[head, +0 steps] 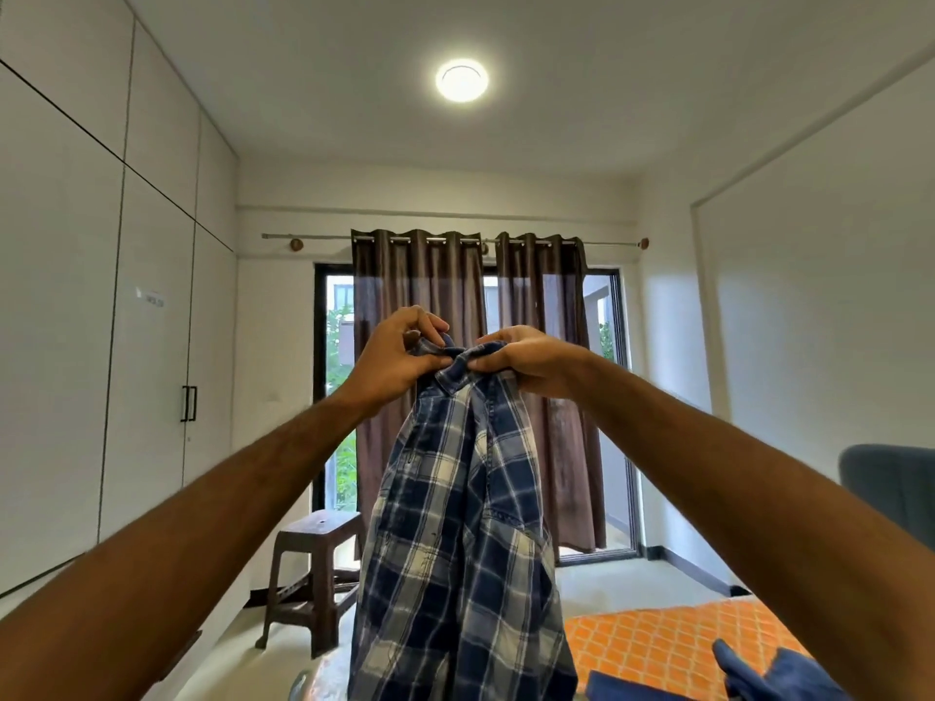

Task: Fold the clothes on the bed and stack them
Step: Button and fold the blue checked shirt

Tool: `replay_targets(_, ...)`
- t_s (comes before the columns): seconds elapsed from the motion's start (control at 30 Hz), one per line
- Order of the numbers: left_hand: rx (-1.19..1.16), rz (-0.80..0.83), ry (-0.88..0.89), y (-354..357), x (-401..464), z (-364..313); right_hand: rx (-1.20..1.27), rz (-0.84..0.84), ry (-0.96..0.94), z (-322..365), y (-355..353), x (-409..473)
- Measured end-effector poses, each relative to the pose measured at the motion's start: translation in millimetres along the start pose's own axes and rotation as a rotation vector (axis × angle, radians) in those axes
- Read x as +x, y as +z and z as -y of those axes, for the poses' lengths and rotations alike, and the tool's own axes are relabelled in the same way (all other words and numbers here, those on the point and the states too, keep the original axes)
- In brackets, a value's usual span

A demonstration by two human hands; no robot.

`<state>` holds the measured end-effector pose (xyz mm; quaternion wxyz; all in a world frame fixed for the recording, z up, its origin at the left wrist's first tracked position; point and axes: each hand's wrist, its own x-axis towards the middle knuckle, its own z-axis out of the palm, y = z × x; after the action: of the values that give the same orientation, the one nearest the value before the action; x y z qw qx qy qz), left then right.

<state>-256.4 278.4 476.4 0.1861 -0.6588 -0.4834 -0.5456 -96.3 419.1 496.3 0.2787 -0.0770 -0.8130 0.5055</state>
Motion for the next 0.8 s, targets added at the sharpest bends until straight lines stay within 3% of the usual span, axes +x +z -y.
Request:
replay_targets(0.1,-0.098,-0.005,-0.043,1,-6,-3,-0.022,-0.117,-0.177,-2,4,0)
replay_targets(0.2,-0.197,-0.001,-0.242,6,-12,-1,-0.099,-0.218,-0.312,-1,6,3)
replay_targets(0.3,-0.159,0.258,-0.486,4,-25,11,-0.118,-0.315,-0.348,-4,1,6)
replay_targets(0.4,0.110,0.448,-0.485,9,-43,19,-0.176,-0.430,-0.365,-12,-12,4)
replay_targets(0.63,0.121,0.088,-0.464,23,-37,24,-0.243,-0.482,-0.363,-4,-43,-22)
replay_targets(0.8,0.160,0.104,-0.280,19,-25,1,-0.340,-0.393,-0.283,32,-67,-37)
